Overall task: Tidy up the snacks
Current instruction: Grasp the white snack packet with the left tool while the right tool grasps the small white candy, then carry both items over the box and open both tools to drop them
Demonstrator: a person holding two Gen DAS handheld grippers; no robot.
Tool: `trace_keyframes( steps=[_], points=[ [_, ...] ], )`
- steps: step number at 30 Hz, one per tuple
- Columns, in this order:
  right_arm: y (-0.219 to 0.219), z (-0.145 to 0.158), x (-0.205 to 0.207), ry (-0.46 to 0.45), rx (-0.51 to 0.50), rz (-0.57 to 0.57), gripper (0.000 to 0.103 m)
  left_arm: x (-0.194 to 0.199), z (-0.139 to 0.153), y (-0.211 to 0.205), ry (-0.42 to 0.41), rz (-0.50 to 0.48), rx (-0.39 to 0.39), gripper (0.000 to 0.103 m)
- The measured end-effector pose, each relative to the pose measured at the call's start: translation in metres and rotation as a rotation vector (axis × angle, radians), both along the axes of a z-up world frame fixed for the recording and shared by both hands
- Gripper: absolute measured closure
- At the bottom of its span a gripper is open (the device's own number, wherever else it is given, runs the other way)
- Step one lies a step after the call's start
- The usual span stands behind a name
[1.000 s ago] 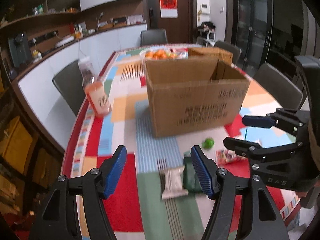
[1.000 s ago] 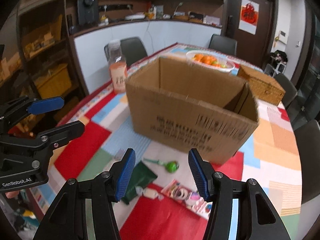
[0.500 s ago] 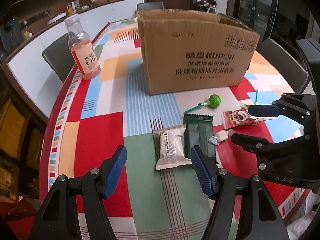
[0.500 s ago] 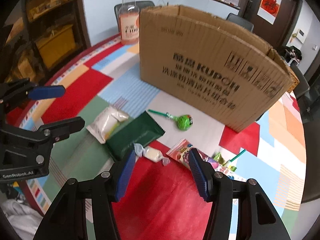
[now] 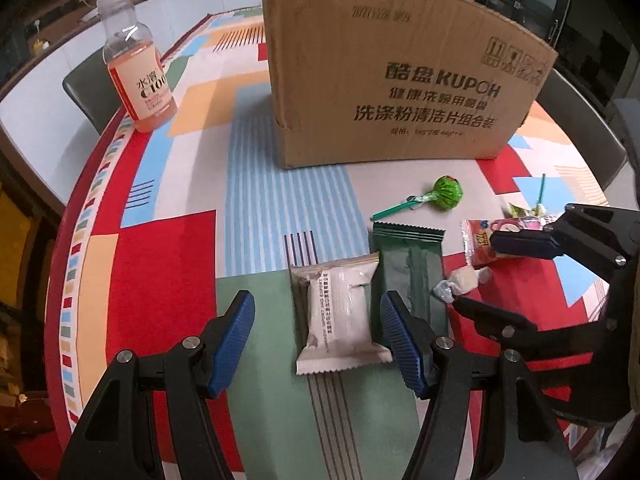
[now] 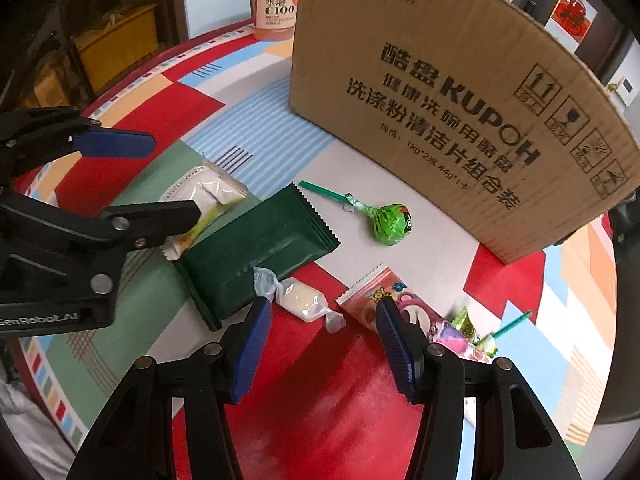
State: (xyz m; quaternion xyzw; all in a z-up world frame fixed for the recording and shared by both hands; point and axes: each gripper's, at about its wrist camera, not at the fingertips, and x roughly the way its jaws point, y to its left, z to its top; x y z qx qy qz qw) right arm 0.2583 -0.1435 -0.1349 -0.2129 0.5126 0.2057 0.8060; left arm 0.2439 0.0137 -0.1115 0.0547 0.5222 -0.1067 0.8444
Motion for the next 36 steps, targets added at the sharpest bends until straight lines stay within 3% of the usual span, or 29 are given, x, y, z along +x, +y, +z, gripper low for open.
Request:
trace_keyframes(
  steps=[4, 9, 14, 17, 20, 26, 36],
  points=[
    [0.002, -0.001, 0.003, -0.01, 0.0, 0.006, 0.051, 0.006, -0.008, -0.003, 0.024, 0.001, -0.002, 0.043],
    [0.009, -0.008, 0.009, 0.002, 0.009, 0.008, 0.059, 0.01, -0.014, -0.004, 0.039, 0.01, -0.002, 0.049],
    [0.006, -0.01, 0.015, 0.018, 0.055, -0.009, 0.064, 0.012, -0.019, -0.004, 0.055, 0.01, -0.008, 0.061],
    [0.004, -0.01, 0.018, 0.039, 0.091, -0.019, 0.073, 0.011, -0.019, -0.006, 0.053, 0.002, -0.002, 0.07],
    [0.003, -0.01, 0.017, 0.043, 0.104, -0.025, 0.084, 0.01, -0.018, -0.006, 0.057, 0.001, -0.012, 0.071],
    [-0.006, -0.005, 0.014, 0.037, 0.154, -0.083, 0.084, 0.002, -0.01, -0.006, 0.036, 0.004, -0.018, 0.072],
    [-0.026, 0.031, 0.0, -0.045, 0.233, -0.15, 0.084, -0.014, 0.033, -0.008, -0.071, 0.002, -0.053, 0.072]
  ],
)
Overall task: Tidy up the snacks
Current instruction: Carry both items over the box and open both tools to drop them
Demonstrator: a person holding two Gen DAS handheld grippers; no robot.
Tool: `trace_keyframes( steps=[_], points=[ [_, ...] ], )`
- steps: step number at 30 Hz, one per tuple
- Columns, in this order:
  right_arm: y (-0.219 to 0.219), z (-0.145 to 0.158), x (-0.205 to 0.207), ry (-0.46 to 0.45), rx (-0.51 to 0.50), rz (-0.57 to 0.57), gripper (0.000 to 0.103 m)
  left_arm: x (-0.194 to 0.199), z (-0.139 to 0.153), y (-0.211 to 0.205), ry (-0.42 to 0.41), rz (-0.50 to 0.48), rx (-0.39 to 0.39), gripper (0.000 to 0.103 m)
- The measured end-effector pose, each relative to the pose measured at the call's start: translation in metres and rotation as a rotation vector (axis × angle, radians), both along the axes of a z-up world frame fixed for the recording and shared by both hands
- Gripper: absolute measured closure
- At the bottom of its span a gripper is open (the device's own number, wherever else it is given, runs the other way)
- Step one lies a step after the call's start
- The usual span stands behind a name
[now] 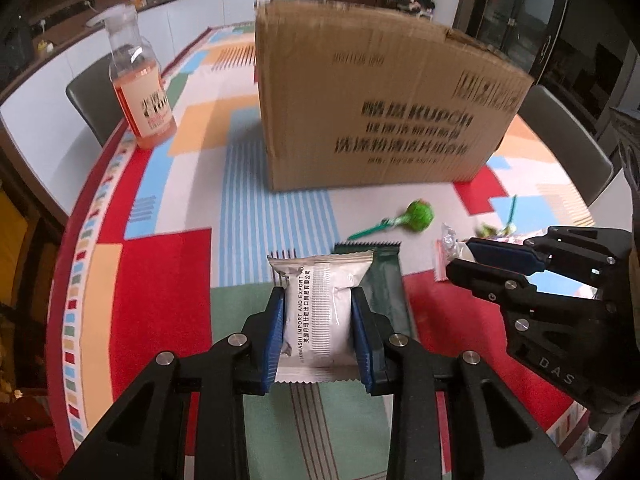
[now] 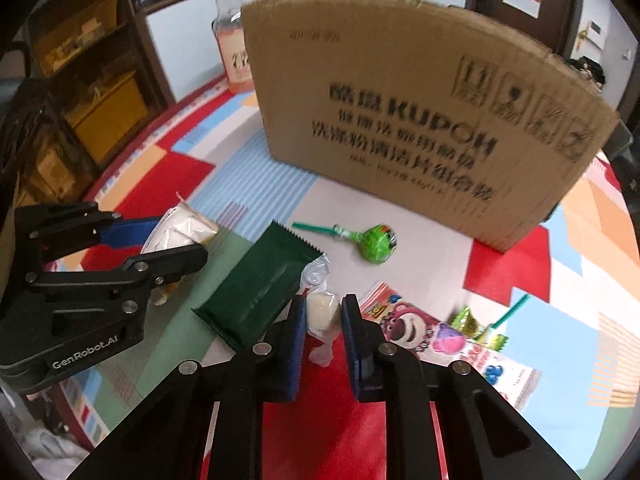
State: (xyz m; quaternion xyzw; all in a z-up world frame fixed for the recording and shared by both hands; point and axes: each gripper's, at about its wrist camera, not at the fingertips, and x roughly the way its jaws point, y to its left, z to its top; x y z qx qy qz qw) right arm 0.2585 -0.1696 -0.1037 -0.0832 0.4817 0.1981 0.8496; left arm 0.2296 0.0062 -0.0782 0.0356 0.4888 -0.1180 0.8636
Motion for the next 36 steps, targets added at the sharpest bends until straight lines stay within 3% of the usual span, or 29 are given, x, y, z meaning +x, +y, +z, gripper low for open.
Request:
trace_keyframes(
  steps=[12, 24, 36],
  points=[
    [-0.011, 0.057, -0.012, -0.155, 0.064, -0.055, 0.084, -0.011, 0.059, -0.009, -0.162, -0.031, -0.018, 0.072],
    [-0.028, 0.106, -0.004, -0.29, 0.134, -0.115, 0.084, 0.005, 0.113, -0.022, -0.316, -0.04, -0.042, 0.072],
    [-0.04, 0.143, 0.02, -0.394, 0.149, -0.169, 0.084, 0.039, 0.146, -0.035, -0.39, -0.05, -0.041, 0.072]
  ],
)
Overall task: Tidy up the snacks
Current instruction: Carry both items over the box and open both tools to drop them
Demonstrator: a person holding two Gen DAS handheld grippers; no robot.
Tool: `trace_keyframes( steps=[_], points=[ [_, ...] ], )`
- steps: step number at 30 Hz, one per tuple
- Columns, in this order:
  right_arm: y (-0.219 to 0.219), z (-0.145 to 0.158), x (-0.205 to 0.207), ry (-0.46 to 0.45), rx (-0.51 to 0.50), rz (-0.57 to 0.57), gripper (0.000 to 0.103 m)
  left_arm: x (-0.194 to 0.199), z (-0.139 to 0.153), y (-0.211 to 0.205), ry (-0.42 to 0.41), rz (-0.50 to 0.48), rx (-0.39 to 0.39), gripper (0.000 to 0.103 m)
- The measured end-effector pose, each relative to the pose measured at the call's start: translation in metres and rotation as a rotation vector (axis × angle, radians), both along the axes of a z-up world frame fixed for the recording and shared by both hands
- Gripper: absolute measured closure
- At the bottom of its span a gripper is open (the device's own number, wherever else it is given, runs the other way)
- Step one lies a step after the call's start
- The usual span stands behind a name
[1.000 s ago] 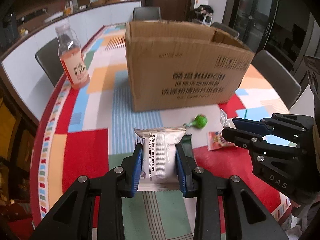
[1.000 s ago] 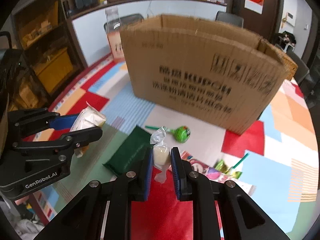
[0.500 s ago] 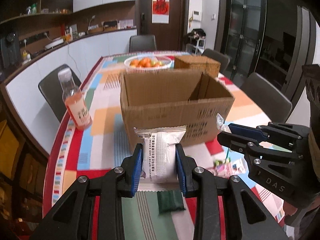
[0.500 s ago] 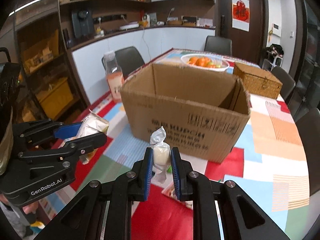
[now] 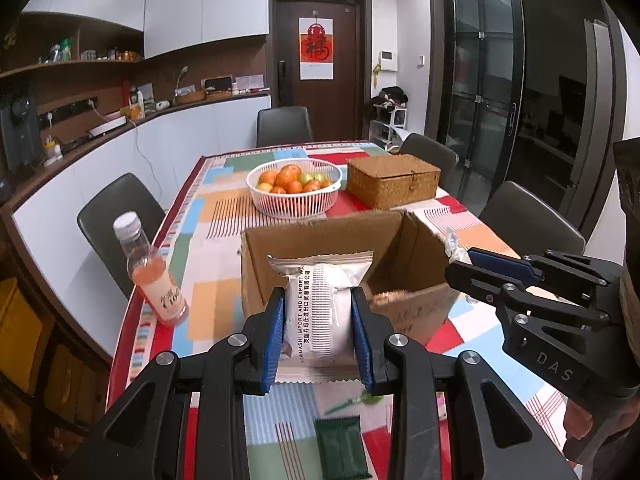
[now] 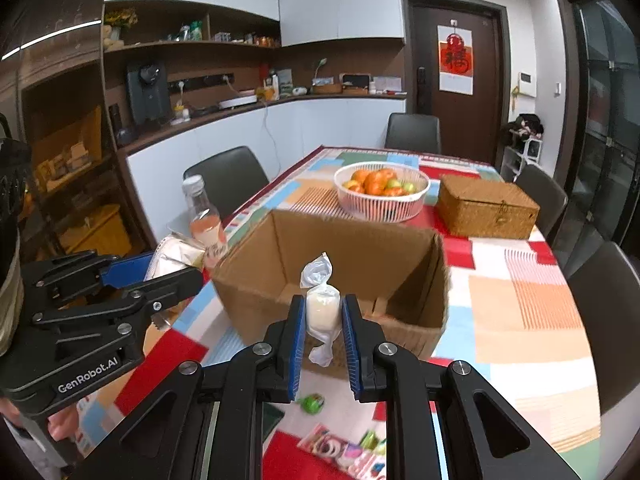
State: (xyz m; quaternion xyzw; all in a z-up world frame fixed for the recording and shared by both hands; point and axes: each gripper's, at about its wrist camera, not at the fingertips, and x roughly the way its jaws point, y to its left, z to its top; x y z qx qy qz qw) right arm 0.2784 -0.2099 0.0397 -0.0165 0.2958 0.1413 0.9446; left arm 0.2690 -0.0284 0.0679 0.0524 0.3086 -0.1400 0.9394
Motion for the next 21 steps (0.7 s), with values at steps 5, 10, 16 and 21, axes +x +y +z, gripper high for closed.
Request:
trace_keyframes(
  steps=[5, 10, 16, 21],
  points=[
    [-0.005, 0.009, 0.014, -0.022, -0.001, -0.018, 0.084, 0.019, 0.008, -0.005, -0.004, -0.007, -0.003, 0.072],
    [-0.012, 0.014, 0.037, -0.016, -0.003, -0.034, 0.084, 0.039, 0.012, -0.011, 0.006, 0.002, -0.013, 0.072],
    [-0.02, 0.011, 0.061, 0.018, 0.01, -0.047, 0.084, 0.059, 0.012, -0.02, 0.029, 0.007, -0.01, 0.072],
    [-0.024, 0.007, 0.072, 0.033, 0.004, -0.061, 0.084, 0.073, 0.007, -0.025, 0.05, 0.003, 0.009, 0.072]
  ],
)
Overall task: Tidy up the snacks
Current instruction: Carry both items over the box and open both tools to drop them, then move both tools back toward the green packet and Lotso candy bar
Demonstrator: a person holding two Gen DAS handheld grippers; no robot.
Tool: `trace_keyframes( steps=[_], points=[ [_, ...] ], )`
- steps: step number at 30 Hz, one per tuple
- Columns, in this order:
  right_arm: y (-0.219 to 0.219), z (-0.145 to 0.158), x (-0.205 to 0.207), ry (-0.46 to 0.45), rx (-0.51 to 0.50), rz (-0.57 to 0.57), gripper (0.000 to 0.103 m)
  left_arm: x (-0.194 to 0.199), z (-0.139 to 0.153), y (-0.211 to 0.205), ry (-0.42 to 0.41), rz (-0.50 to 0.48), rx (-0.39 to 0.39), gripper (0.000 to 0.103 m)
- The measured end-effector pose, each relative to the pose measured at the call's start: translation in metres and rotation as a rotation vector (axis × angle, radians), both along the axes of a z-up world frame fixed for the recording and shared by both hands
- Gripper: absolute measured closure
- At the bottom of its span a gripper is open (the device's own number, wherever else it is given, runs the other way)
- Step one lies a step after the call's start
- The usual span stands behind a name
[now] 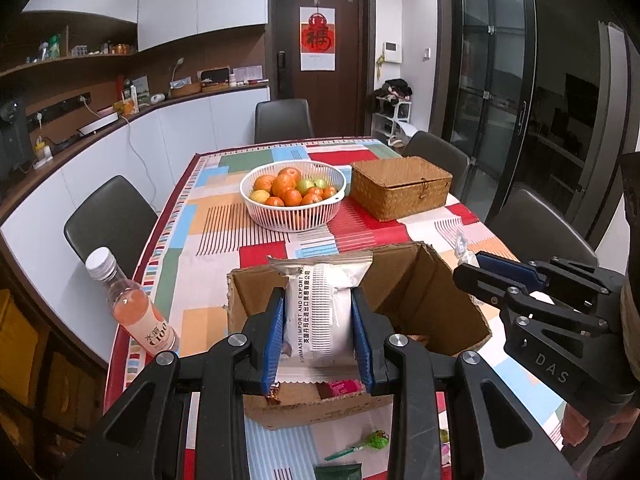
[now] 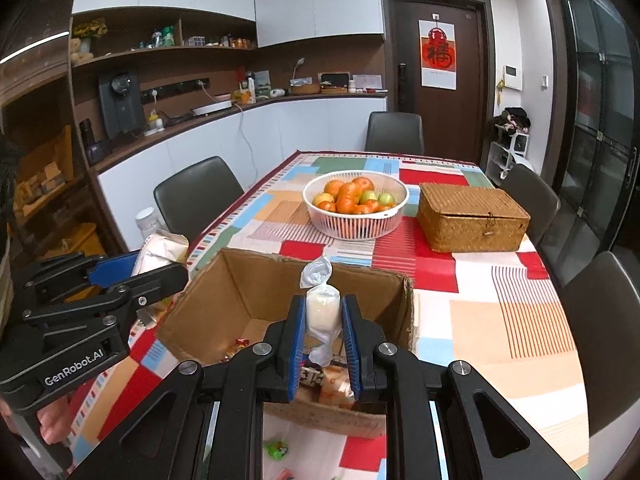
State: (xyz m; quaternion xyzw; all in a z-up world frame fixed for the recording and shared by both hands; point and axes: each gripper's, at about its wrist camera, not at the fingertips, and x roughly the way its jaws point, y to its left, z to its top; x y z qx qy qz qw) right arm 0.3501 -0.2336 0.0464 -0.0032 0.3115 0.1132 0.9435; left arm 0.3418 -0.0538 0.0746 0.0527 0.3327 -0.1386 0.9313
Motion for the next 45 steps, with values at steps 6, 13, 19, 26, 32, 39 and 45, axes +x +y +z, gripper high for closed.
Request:
trace_keyframes(
  steps=[6, 13, 19, 26, 32, 39, 45],
  points=[
    [-0.002, -0.003, 0.011, 0.017, -0.006, -0.014, 0.084, 0.016, -0.006, -0.006, 0.032, 0.003, 0.019, 0.069],
    [-0.003, -0.003, 0.007, 0.006, -0.034, -0.046, 0.064, 0.007, -0.005, -0.002, 0.006, 0.021, 0.037, 0.056],
    [0.002, -0.001, -0.013, -0.002, -0.052, -0.017, 0.064, -0.016, -0.002, 0.0, -0.019, 0.003, 0.031, 0.056],
    [0.004, -0.003, -0.041, -0.01, -0.051, 0.002, 0.064, -0.05, -0.001, 0.004, -0.04, -0.009, 0.028, 0.051],
    [0.013, -0.016, -0.059, 0.03, -0.096, 0.063, 0.055, -0.075, -0.011, 0.008, -0.018, -0.014, 0.039, 0.047],
    [0.024, -0.045, -0.067, 0.147, -0.2, 0.16, 0.055, -0.09, -0.042, 0.011, 0.075, -0.016, 0.057, 0.045],
    [0.031, -0.071, -0.076, 0.225, -0.292, 0.222, 0.055, -0.099, -0.076, 0.012, 0.166, -0.026, 0.082, 0.043]
  ],
)
